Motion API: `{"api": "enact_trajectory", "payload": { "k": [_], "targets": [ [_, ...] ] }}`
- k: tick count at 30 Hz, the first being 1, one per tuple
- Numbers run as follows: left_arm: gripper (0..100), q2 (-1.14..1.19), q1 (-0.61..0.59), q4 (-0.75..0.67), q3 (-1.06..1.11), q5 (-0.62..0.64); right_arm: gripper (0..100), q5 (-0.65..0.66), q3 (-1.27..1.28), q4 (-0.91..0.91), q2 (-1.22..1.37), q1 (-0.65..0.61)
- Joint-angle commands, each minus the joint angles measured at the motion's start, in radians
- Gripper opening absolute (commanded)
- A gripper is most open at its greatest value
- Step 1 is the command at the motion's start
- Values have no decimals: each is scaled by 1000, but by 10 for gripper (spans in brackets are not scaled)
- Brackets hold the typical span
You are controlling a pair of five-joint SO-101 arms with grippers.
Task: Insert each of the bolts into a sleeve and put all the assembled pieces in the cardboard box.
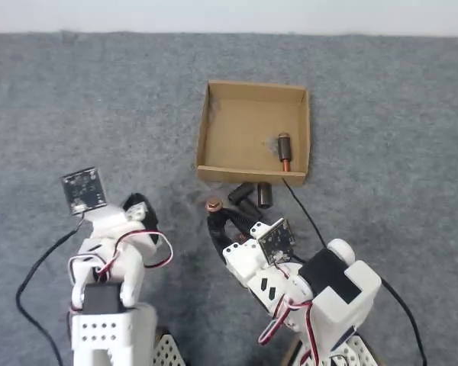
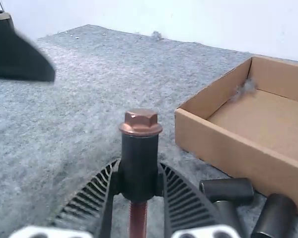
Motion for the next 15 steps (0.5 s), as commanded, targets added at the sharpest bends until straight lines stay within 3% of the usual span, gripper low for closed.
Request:
{"api": "enact_trajectory", "payload": {
  "k": [1, 6, 15],
  "targets": [
    [11, -14, -77, -31, 35, -55, 7, 18, 26, -31, -22, 35],
    [11, -14, -118, -34, 74, -207, 7, 18, 26, -139, -22, 108],
    [11, -14, -117, -106, 117, -209, 7, 18, -48, -239, -22, 246]
  ]
}}
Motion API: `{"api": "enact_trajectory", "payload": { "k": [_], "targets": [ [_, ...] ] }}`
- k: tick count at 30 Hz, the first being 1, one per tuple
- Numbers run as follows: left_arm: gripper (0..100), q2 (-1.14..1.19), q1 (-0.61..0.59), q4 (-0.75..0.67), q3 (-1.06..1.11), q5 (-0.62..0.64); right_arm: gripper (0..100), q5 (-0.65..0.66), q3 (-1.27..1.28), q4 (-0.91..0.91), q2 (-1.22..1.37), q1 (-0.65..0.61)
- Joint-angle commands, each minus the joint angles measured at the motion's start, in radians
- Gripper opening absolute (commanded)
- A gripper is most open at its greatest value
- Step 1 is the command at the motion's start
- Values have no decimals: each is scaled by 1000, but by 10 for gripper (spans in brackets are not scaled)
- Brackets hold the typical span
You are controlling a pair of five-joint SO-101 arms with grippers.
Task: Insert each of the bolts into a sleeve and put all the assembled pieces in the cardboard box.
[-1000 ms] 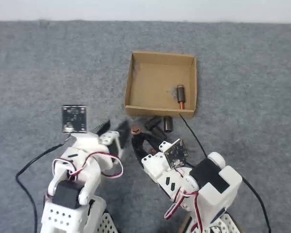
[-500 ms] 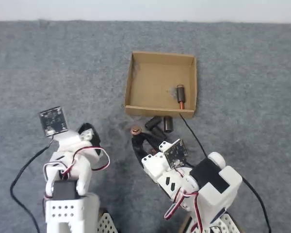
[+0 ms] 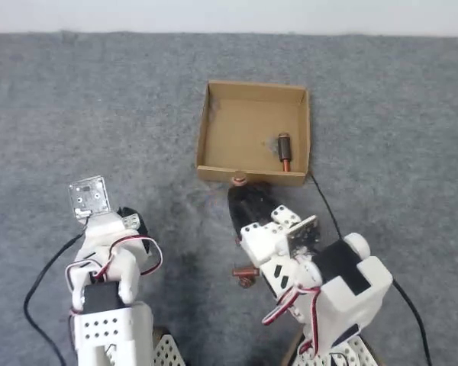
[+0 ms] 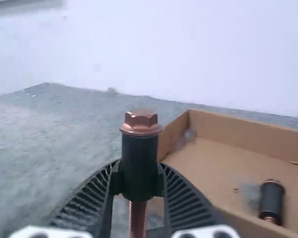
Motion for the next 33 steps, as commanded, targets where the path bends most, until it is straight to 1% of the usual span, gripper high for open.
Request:
{"api": "enact_trajectory", "payload": {
  "k": [1, 9, 12, 17, 21, 24, 28, 33],
  "targets": [
    [11, -14, -3, -77, 2, -9, 7, 18, -68, -36, -22, 74],
    [11, -14, -3, -83, 5, -8, 7, 18, -276, -24, -21, 205],
    [11, -14, -3, -83, 5, -8, 7, 18, -358, 48, -21, 237],
    [11, -14, -3, -83, 5, -8, 7, 18, -479, 283, -35, 257],
    [11, -14, -3, -114, 18, -8, 7, 18, -546, 493, -117, 252],
    [11, -14, -3, -127, 21, -8, 7, 18, -594, 688, -203, 249],
    [11, -14, -3, -129, 21, -8, 7, 18, -674, 993, -315, 249],
    [11, -14, -3, -129, 21, -8, 7, 18, -829, 1323, -364, 249]
  ]
}}
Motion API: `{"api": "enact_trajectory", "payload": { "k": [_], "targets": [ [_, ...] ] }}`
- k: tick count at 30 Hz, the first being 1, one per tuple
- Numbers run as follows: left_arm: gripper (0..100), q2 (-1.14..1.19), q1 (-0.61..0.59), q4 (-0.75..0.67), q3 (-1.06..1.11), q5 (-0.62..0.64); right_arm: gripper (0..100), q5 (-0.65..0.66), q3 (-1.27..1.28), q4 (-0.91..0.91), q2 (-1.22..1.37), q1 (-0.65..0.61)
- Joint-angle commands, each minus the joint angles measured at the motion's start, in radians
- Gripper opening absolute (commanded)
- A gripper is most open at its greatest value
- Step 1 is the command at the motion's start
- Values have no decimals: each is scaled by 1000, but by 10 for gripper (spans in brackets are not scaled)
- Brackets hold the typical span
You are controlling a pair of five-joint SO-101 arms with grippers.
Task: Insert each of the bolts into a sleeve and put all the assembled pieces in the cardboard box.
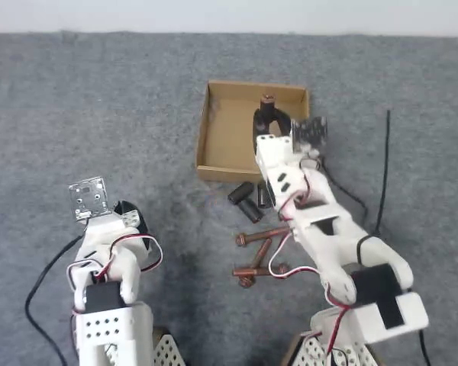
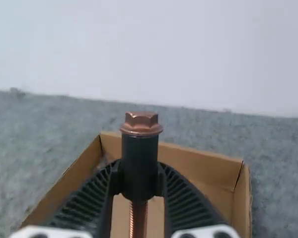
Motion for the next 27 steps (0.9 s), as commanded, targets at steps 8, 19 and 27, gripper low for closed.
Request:
{"api": "enact_trajectory", "payload": {
  "k": [8, 19, 27],
  "targets": [
    [11, -14, -5, -31, -13, -6, 7, 18, -423, 722, -93, -1],
    [11, -14, -5, -29, -13, -6, 7, 18, -761, 1017, 200, -15],
    [11, -14, -5, -29, -13, -6, 9, 18, -884, 1101, 360, -15]
  ]
}}
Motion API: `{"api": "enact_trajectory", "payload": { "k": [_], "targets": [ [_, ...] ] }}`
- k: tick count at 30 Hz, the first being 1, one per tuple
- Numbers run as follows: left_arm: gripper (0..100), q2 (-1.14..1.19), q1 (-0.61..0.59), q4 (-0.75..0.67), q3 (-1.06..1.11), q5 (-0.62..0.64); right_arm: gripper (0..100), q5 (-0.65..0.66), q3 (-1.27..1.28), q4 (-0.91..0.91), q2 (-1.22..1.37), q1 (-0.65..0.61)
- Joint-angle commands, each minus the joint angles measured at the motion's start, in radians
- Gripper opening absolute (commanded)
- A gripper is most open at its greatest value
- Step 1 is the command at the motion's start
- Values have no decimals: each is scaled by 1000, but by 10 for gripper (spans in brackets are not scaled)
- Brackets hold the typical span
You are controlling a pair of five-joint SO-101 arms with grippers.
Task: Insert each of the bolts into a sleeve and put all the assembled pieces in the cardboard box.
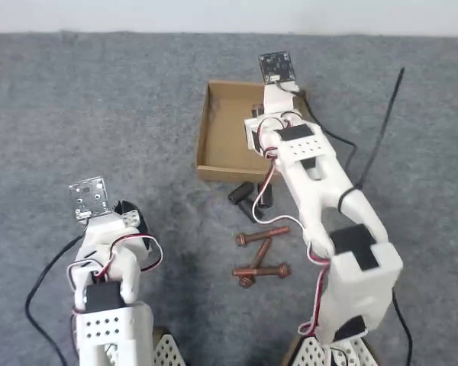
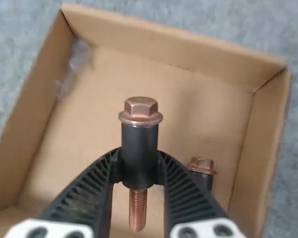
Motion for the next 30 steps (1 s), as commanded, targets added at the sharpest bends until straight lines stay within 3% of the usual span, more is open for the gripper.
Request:
{"api": "enact_trajectory", "payload": {
  "k": [1, 11, 18, 24, 30],
  "targets": [
    [11, -14, -5, -29, -13, -6, 9, 17, -100, 8, 18, -1],
    [11, -14, -5, -29, -13, -6, 8, 17, -114, 19, 73, 51],
    [11, -14, -5, -29, -13, -6, 9, 17, -106, 165, 71, 59],
    [11, -14, -5, -29, -13, -6, 12, 26, -106, 176, 65, 62],
    [11, -14, -5, -29, -13, -6, 165, 103, -103, 176, 64, 62]
  ]
}}
